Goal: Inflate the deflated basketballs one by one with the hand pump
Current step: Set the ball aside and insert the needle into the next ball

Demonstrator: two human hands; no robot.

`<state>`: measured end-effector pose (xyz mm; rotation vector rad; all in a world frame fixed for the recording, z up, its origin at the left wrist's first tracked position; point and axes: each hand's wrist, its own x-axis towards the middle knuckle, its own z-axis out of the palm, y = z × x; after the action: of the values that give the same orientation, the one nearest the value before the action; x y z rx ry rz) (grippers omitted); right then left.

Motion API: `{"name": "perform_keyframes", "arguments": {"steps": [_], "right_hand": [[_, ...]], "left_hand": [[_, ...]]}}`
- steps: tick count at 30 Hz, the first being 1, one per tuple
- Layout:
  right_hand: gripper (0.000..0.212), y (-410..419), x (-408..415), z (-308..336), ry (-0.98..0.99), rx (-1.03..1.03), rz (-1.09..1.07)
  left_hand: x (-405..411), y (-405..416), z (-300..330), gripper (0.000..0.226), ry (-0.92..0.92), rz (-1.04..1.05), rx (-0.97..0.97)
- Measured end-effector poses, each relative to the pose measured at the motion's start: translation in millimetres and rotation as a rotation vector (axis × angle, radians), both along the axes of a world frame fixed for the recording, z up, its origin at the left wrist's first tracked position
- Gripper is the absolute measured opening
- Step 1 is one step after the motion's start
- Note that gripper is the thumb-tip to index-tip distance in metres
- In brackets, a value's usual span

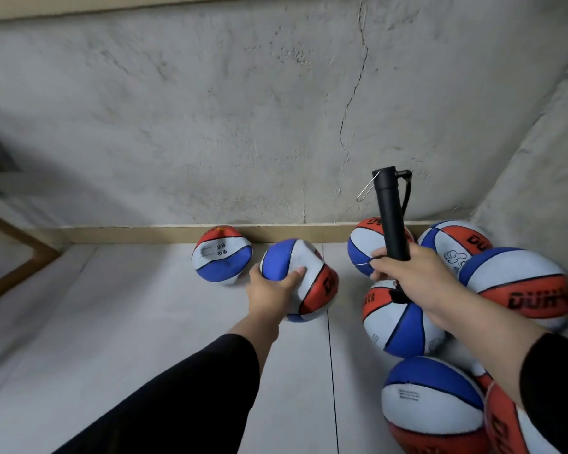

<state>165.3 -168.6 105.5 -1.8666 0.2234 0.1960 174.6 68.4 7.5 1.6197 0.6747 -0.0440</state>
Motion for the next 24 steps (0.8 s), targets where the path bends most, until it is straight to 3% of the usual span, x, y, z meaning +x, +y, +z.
{"name": "perform_keyframes", "arguments": {"steps": [7, 13, 20, 24], "right_hand": [[0.008, 6.4, -53.8, 88.9, -0.193, 0.327, -0.095], [0.008, 1.6, -128.7, 157.8, -0.309, 0.491, -0.118], [0.009, -8.4, -209.1, 195.7, -0.330, 0.609, -0.123], [0.009, -21.3, -235.5, 204.0, -0.403, 0.573, -0.134]], "left_hand": [[-66.2, -5.9, 110.5, 0.068, -0.327, -0.029, -0.146], [-147.4, -23.5, 192.2, 0.086, -0.450, -0.060, -0.232], [-229.0, -46.5, 239.1, 0.085, -0.556, -0.199, -0.295], [-253.0, -55.6, 265.8, 0.046, -0.473, -0.100, -0.509]]}}
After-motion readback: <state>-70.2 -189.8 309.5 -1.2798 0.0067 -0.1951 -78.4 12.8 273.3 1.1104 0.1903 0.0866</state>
